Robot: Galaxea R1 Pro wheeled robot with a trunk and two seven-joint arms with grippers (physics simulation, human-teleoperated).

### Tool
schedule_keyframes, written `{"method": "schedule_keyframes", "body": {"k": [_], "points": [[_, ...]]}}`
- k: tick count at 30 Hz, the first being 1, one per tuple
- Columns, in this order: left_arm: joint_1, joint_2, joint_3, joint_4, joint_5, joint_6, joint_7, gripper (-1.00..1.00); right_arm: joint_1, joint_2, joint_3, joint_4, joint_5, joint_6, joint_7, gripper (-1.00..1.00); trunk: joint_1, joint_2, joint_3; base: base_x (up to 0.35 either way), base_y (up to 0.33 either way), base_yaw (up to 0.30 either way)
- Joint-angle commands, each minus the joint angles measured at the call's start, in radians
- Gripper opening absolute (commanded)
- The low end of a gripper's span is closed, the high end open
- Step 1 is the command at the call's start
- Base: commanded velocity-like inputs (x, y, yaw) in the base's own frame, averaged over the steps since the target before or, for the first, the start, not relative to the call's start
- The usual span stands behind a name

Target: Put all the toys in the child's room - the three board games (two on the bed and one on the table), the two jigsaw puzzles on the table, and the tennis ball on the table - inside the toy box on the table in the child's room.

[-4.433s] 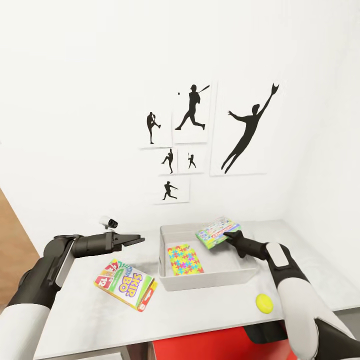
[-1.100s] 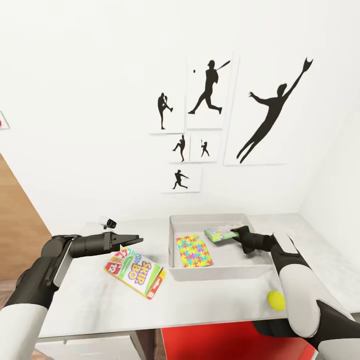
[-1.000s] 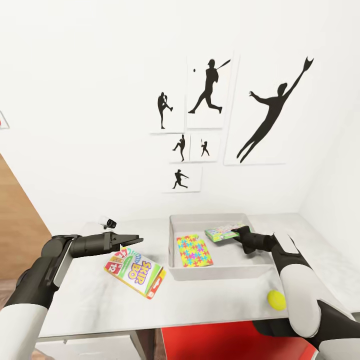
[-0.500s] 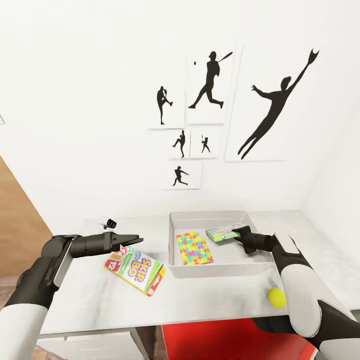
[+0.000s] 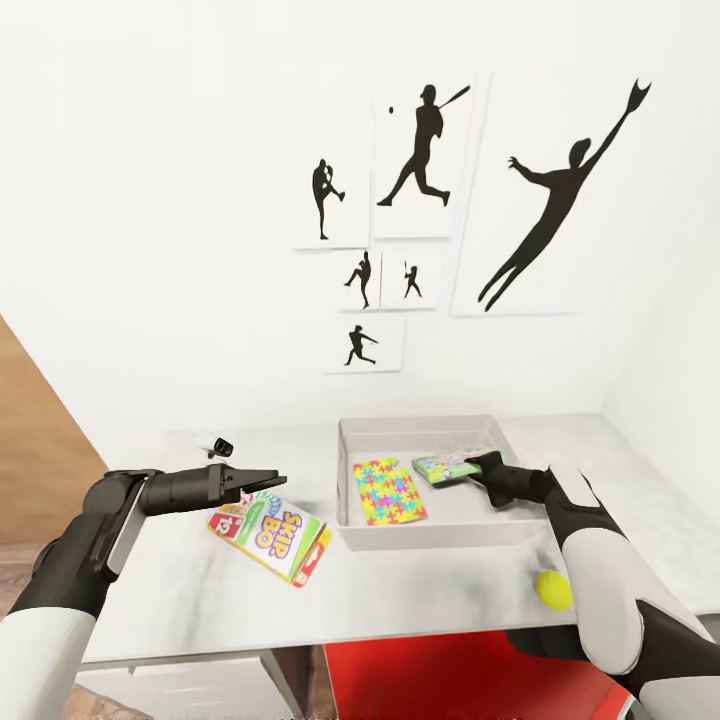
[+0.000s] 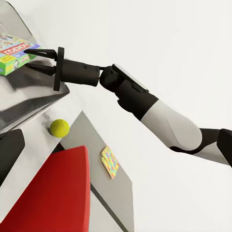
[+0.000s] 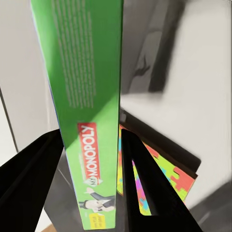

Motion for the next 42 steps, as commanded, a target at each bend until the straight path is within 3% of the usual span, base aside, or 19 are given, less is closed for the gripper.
{"method": "schedule_keyframes", "body": {"k": [1,24,42], "points": [[-0.001,0.0,-0.001,0.0,0.0,0.011,-0.003,1.0,-0.001,0.0,-0.004,-0.002,-0.011,0.002,-0.011,-1.0,0.001,-0.002,-0.004,0.0,0.0,0.0],[-0.001,-0.001,-0.008,0.0,0.0,0.011,-0.003,1.0,-0.002,-0.022,-0.016,-0.006,-0.01,0.0,-0.01,-1.0,0.001,-0.002,-0.041,0.0,0.0,0.001],[-0.001,-0.001,-0.008,0.0,0.0,0.011,-0.003,1.0,-0.002,-0.028,-0.017,-0.007,-0.013,-0.03,-0.01,-1.0,0.001,-0.002,-0.044,0.0,0.0,0.001]]}}
